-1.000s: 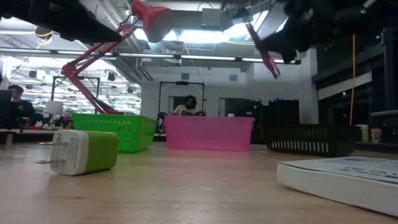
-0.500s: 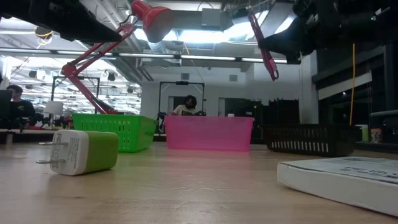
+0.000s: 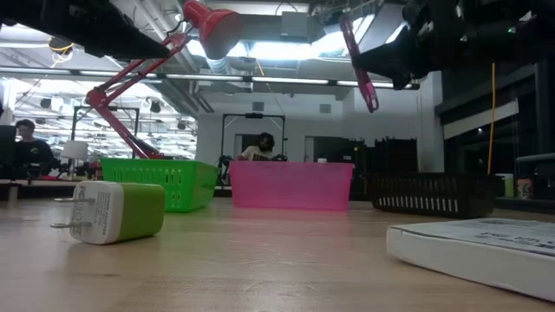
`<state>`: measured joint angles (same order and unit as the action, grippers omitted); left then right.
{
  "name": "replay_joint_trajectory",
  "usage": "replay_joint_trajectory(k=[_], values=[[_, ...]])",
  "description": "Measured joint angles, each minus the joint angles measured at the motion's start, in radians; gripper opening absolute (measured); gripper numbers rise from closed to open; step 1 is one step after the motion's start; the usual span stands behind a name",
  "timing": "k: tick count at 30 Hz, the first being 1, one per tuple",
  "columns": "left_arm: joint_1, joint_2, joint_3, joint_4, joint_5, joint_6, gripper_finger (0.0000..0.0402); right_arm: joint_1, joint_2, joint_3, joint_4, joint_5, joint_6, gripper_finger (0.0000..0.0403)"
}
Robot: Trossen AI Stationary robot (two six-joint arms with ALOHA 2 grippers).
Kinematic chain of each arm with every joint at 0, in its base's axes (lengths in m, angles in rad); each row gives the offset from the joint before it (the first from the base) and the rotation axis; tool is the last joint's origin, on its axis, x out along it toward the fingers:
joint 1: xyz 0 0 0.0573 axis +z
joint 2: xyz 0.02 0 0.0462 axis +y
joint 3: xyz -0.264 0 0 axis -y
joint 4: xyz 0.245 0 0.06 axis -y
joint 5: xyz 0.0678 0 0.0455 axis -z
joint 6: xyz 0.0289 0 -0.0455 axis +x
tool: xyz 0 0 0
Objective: Pick and place items into bin
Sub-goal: Put the pink charger cable into the pink bin
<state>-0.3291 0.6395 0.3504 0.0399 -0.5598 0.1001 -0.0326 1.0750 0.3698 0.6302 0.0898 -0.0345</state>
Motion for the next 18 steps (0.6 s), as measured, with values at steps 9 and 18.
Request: replay_joint_trajectory(k=[9,18], values=[[0.000,0.000,0.000,0.013,0.000,0.000,0.0004,-0.002,0.196,0.104,0.055,0.052,-0.027,0.0000],[0.000,0.000,0.000,0.012,0.000,-0.008,0.0004,-0.054,0.365,0.261,-0.054,0.052,-0.027,0.0000]])
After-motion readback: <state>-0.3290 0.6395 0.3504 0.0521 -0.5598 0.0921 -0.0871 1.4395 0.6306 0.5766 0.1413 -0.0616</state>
